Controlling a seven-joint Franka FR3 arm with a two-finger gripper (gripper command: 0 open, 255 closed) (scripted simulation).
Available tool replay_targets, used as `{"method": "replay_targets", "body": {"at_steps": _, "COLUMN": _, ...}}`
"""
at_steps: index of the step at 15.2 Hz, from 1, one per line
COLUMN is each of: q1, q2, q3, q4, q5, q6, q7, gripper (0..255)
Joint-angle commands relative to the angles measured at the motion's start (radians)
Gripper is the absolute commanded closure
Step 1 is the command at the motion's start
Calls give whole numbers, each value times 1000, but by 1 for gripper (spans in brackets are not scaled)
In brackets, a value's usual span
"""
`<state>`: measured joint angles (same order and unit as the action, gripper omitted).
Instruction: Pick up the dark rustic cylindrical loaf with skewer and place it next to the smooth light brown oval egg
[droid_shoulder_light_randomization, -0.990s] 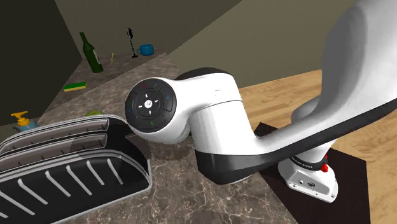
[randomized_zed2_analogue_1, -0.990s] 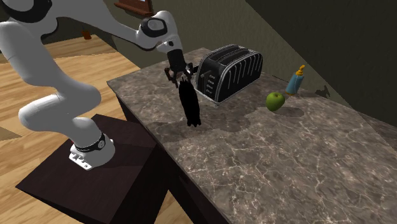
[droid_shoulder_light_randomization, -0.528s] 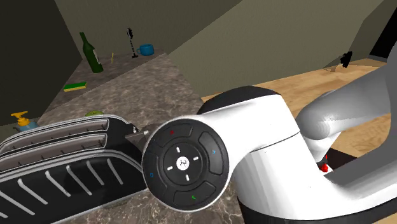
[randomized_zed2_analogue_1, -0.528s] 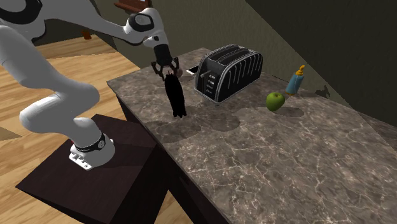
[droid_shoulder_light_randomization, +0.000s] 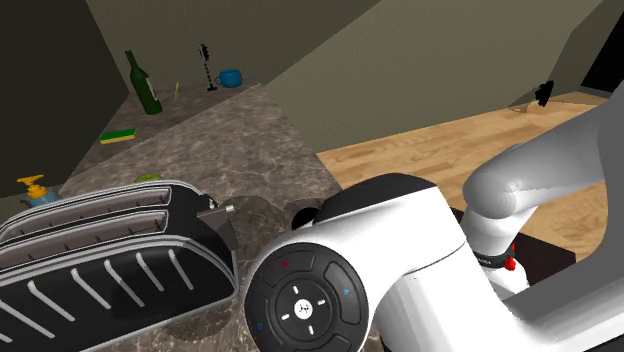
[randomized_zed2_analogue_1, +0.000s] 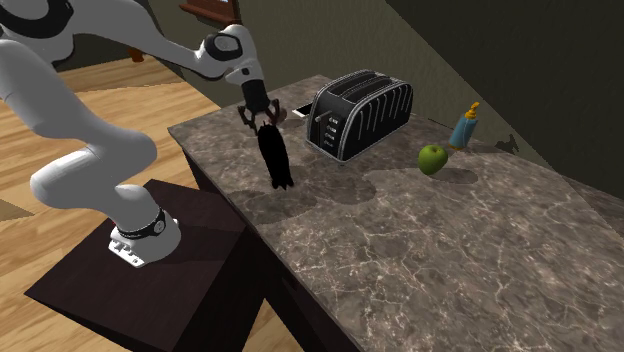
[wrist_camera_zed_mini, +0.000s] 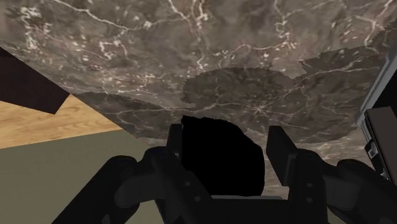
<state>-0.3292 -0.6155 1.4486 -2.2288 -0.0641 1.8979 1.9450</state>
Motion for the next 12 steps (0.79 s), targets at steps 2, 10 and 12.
{"method": "replay_targets", "body": {"at_steps": 2, "q1": -27, "q2": 0, "q3": 41, "q4": -17, "q5": 7, "q6": 31, "q7": 17, "gripper": 255}}
{"method": "replay_targets", "body": {"at_steps": 10, "q1": -111, "q2": -10, "q3": 156, "q4": -56, "q5": 32, "q6": 116, "q7": 53, "gripper": 255}}
{"method": "replay_targets", "body": {"at_steps": 12, "q1": -135, "q2": -15, "q3": 186, "q4": -63, "q5": 39, "q6": 138, "q7": 60, "gripper": 255}}
